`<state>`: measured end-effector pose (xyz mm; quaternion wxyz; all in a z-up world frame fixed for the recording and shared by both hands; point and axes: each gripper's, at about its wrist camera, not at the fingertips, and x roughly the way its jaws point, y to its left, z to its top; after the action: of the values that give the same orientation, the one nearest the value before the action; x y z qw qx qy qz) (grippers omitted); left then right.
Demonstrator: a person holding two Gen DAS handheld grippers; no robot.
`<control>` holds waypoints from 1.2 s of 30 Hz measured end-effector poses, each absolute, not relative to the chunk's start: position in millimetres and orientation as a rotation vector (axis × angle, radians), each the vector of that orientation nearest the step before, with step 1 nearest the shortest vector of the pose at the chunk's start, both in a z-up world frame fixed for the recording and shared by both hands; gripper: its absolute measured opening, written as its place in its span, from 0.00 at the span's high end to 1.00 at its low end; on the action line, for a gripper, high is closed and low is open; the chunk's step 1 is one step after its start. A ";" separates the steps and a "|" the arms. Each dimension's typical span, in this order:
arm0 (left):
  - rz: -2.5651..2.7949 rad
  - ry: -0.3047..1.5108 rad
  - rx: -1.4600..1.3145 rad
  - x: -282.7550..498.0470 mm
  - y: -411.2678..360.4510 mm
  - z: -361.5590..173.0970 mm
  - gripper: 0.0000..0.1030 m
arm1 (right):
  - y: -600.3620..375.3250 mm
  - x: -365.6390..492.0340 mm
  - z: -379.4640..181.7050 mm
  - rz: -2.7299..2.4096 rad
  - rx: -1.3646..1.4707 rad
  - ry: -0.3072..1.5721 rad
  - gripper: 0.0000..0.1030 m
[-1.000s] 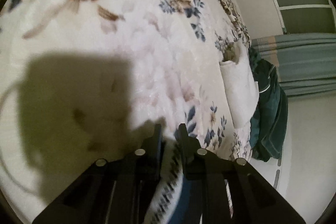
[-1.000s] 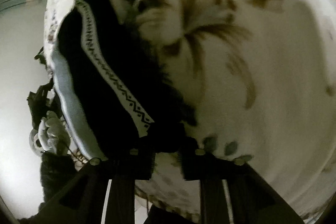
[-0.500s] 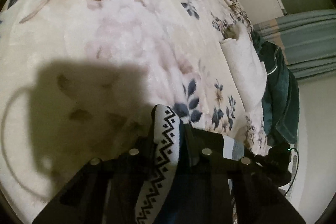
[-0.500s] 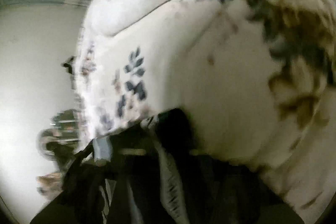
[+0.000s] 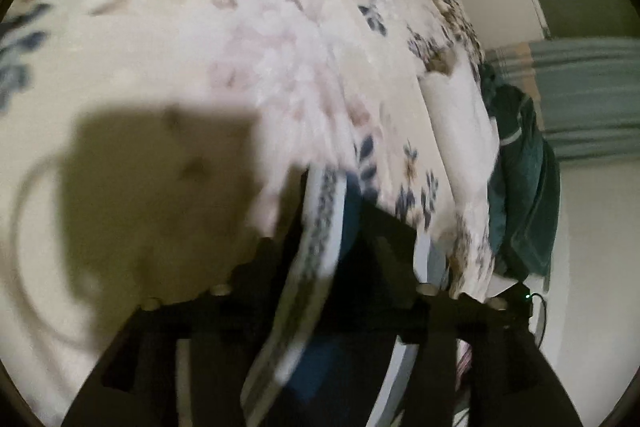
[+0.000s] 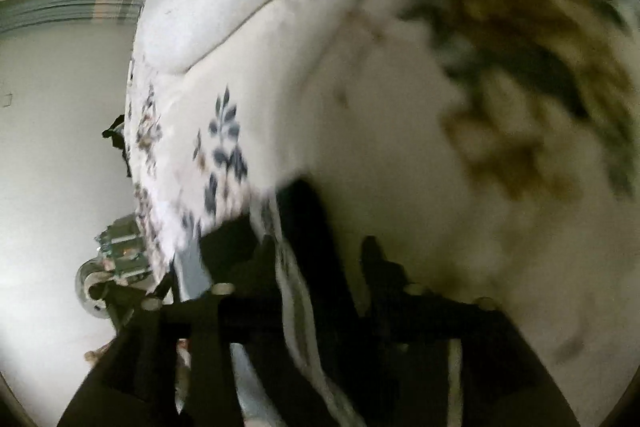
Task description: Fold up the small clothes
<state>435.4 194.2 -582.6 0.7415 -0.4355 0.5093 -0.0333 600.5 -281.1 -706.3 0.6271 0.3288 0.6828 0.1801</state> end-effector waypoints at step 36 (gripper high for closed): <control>0.064 1.290 -0.985 274.3 157.7 -583.4 0.36 | -315.5 436.1 -739.0 0.309 0.874 1.730 0.45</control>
<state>274.3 157.7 -583.4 0.6881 -0.4401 0.5762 0.0285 436.1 -315.5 -739.0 0.5559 0.3700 0.7327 0.1311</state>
